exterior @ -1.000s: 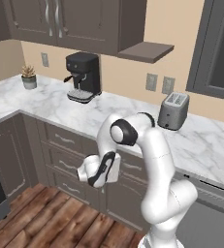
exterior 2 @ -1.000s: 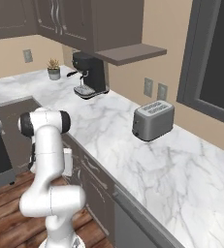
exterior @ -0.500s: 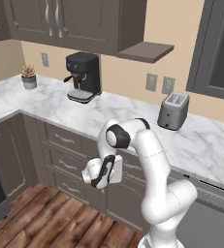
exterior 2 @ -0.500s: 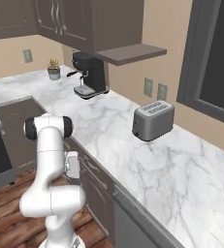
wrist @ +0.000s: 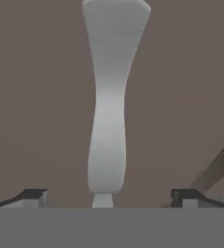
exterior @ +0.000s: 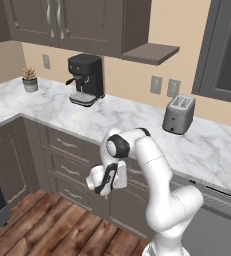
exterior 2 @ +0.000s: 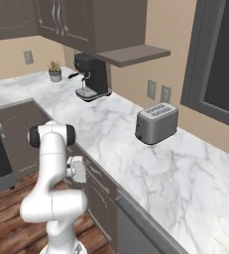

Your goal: Take a straw from the drawer in front and place it inside the glass cup on the dining counter.

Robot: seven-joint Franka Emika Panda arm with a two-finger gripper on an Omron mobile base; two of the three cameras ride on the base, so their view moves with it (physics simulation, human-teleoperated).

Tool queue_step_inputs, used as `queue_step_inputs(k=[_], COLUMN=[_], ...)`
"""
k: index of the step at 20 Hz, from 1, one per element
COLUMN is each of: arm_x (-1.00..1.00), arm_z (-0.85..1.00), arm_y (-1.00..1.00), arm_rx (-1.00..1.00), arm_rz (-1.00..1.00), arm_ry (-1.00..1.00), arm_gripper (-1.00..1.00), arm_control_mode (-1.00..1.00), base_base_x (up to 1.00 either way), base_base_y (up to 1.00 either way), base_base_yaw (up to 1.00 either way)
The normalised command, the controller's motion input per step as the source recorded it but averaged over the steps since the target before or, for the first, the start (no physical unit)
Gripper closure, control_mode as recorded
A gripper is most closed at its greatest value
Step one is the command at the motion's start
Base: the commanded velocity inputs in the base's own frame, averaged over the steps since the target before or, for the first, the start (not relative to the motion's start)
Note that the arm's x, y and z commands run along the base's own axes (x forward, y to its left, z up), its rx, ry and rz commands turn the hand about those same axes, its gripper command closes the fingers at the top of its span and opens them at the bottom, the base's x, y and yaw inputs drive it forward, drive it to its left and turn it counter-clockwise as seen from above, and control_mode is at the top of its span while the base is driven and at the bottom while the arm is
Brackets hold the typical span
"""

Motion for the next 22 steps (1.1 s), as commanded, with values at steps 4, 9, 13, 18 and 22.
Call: queue_step_inputs(k=[4, 9, 13, 18, 22], arm_x=[0.22, 0.23, 0.23, 0.14, 0.0], arm_z=[-0.19, -0.17, -0.11, -0.06, 0.0], arm_y=[-0.1, -0.09, -0.07, -0.03, -0.01], arm_rx=[-0.04, -0.04, -0.04, -0.02, 0.0], arm_rz=[-0.01, -0.01, -0.02, -0.03, -0.02], arm_ry=[-0.01, -0.01, -0.03, -0.01, 0.0], arm_gripper=[-1.0, -1.0, -1.0, 1.0, 1.0], arm_control_mode=[-1.0, -1.0, -1.0, -1.0, -1.0], base_base_x=[0.0, 0.0, 0.0, 0.0, 0.0], base_base_y=[0.0, 0.0, 0.0, 0.0, 0.0], base_base_yaw=[0.0, 0.0, 0.0, 0.0, 0.0])
